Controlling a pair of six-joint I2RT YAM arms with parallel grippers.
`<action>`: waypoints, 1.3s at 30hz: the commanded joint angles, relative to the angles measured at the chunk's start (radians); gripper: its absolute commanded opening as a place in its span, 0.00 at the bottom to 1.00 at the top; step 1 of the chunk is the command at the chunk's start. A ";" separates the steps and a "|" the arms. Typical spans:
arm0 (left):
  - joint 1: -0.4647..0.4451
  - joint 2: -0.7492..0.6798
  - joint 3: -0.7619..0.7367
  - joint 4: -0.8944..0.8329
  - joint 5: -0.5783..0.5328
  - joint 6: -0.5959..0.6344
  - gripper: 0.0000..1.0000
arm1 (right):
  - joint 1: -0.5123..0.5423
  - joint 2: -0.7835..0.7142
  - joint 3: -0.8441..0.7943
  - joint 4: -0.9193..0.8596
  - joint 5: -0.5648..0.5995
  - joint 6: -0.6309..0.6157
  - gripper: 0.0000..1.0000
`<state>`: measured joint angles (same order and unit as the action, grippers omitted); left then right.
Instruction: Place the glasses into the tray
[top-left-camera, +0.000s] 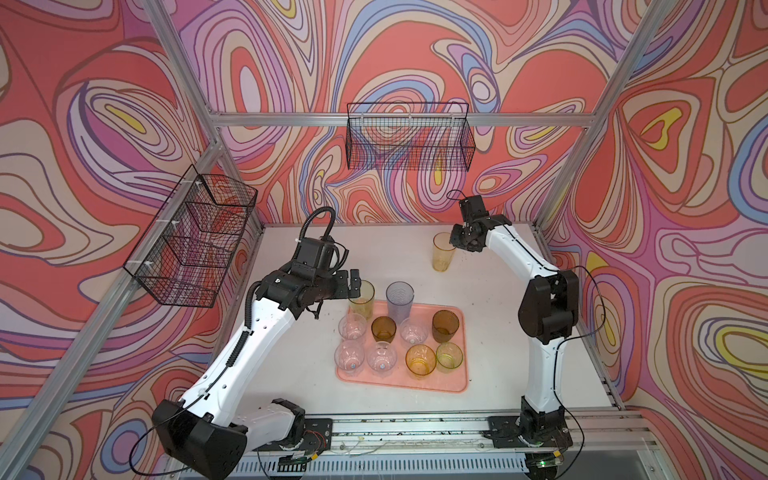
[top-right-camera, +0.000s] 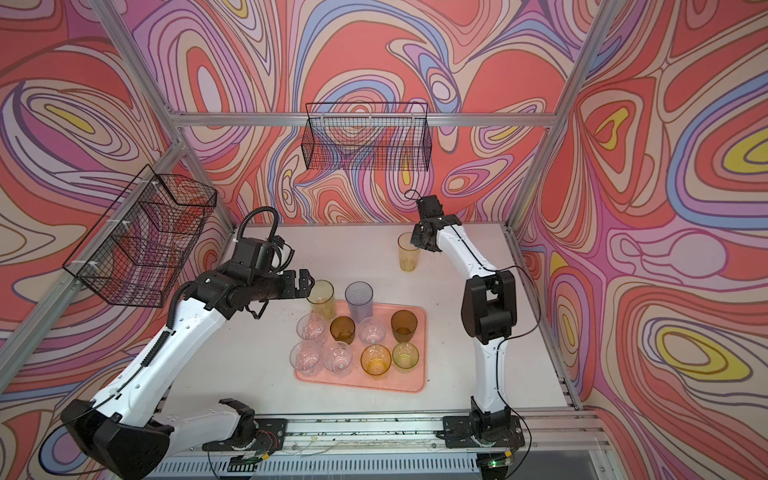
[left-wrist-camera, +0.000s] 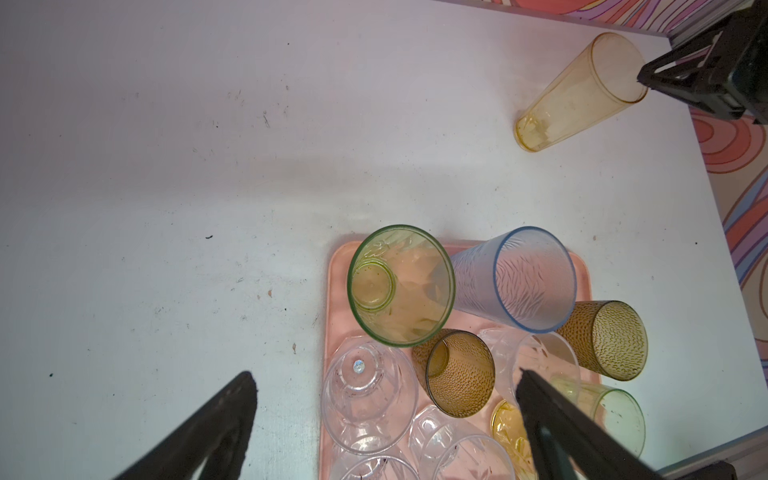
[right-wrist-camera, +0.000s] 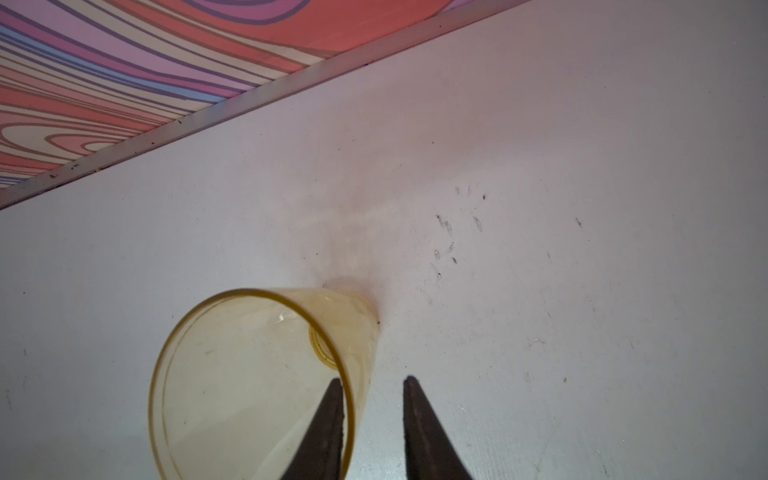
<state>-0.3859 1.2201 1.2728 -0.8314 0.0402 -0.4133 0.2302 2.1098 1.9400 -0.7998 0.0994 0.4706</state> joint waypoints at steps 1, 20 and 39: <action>0.004 -0.031 -0.025 0.024 -0.023 -0.025 1.00 | -0.003 -0.011 -0.014 0.016 -0.020 -0.013 0.23; 0.005 -0.088 -0.169 0.175 -0.172 -0.084 1.00 | -0.003 -0.096 -0.079 0.028 -0.012 -0.040 0.01; 0.005 -0.194 -0.432 0.618 -0.523 0.016 1.00 | 0.106 -0.524 -0.442 -0.038 -0.091 0.007 0.00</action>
<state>-0.3859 1.0218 0.8543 -0.2855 -0.4206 -0.4225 0.2886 1.6180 1.5352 -0.8017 0.0204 0.4656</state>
